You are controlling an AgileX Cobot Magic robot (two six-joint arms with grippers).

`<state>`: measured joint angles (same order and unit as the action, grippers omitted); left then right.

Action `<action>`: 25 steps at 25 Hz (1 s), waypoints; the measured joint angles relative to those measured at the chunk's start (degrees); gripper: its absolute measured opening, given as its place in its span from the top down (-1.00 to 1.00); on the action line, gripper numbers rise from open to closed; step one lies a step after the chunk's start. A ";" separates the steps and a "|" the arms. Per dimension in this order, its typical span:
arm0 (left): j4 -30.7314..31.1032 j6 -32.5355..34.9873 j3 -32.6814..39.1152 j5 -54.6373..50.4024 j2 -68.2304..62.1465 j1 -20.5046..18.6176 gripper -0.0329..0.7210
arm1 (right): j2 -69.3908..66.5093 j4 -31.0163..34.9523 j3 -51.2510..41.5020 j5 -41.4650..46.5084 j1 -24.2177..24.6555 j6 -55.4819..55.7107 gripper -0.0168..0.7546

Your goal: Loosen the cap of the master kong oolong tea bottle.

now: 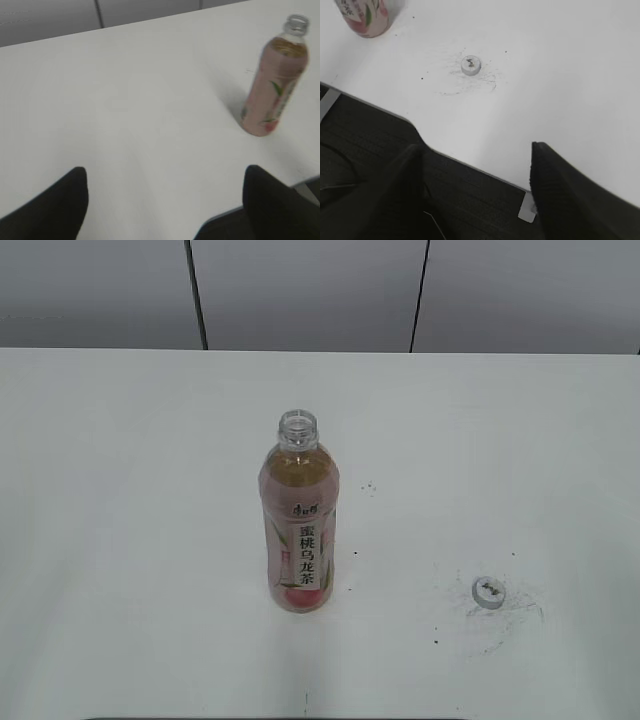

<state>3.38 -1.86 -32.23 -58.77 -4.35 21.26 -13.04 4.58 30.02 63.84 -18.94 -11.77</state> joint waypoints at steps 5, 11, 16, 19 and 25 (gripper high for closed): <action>0.00 0.03 0.00 0.00 0.25 -13.93 -0.58 | 5.45 0.00 -0.09 -0.12 11.51 0.05 -0.35; 0.10 0.03 0.07 -0.01 4.48 -18.83 -0.58 | 13.24 -0.17 -0.16 -0.12 20.17 0.05 -0.35; 0.11 0.03 0.07 -0.01 4.72 -18.83 -0.58 | 13.39 -0.22 -0.16 0.04 20.16 0.09 -0.35; 0.11 0.03 0.07 -0.01 4.72 -18.83 -0.58 | 13.39 -0.22 -0.16 0.04 20.16 0.09 -0.35; 0.11 0.08 0.07 -0.01 4.72 -18.83 -0.58 | 13.39 -0.22 -0.16 -0.02 20.16 0.09 -0.35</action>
<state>3.49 -1.78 -32.16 -58.78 0.37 2.42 0.35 4.36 29.86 63.81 1.22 -11.67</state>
